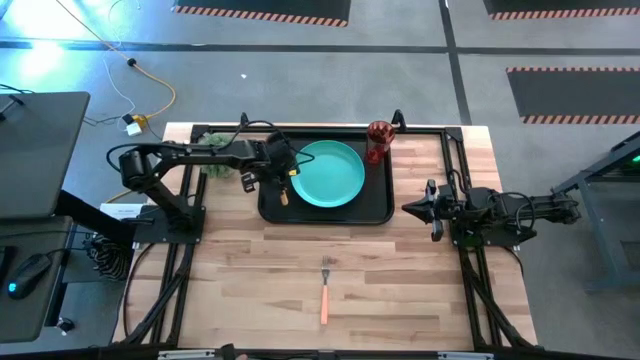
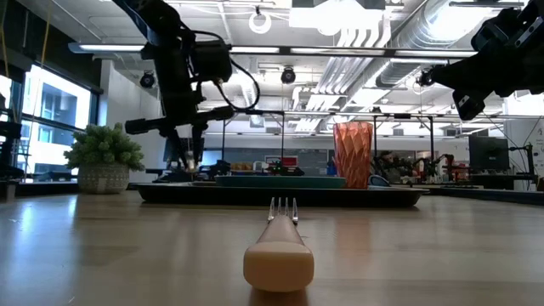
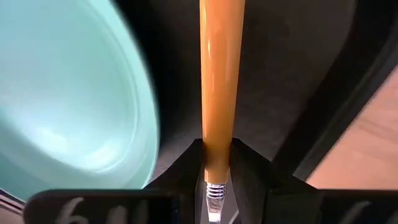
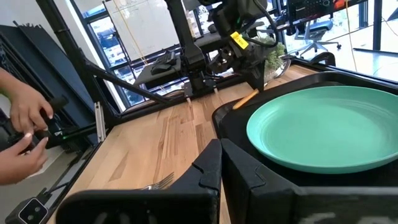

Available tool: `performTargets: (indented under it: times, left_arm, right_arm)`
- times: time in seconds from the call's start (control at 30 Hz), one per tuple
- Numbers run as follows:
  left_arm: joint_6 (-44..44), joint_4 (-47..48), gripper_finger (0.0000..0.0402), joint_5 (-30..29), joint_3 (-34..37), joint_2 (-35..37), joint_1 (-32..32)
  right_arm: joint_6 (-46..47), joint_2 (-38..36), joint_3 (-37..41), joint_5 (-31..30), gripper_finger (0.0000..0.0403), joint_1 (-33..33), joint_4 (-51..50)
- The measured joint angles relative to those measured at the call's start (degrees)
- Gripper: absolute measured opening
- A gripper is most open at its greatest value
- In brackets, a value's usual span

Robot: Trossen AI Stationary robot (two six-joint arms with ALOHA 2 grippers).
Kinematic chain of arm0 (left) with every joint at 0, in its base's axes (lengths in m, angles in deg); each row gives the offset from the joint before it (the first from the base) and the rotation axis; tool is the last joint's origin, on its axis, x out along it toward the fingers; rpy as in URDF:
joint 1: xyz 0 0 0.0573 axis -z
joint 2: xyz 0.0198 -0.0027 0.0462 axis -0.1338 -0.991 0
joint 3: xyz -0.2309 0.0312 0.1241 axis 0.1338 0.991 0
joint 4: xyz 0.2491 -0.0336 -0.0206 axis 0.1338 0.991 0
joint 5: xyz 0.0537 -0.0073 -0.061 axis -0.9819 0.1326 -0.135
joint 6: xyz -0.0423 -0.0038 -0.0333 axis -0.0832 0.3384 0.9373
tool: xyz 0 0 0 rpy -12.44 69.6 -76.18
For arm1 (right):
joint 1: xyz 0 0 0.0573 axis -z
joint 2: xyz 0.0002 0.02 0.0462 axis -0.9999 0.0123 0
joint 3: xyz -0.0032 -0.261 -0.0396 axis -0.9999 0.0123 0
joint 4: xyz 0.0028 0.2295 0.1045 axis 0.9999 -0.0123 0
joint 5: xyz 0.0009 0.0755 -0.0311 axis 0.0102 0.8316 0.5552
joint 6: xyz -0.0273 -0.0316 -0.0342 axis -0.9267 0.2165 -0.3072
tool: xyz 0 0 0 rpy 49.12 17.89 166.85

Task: Pick and place plate/cup/fork/spoon on tray
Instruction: Put the yellow spoon on the black tray to the left of the blue plate

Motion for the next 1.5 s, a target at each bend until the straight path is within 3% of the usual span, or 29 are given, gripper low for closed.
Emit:
performTargets:
  times: [0.47, 0.93, 1.5]
  left_arm:
    - [-4.92, -0.04, 0.0053, 0.21, -0.06, -2.38, -1.37]
    - [-18.18, 3.17, 0.0055, 0.23, 0.18, -3.07, -2.69]
    - [-19.95, 0.52, 0.0056, 2.5, 0.2, -7.25, -3.75]
  right_arm:
    - [0.0, 0.02, 0.0, 0.0, 0.0, 0.01, -0.01]
    - [0.0, 0.02, 0.0, 0.0, 0.0, 0.02, -0.02]
    - [0.0, 0.02, 0.0, 0.0, 0.0, 0.01, -0.01]
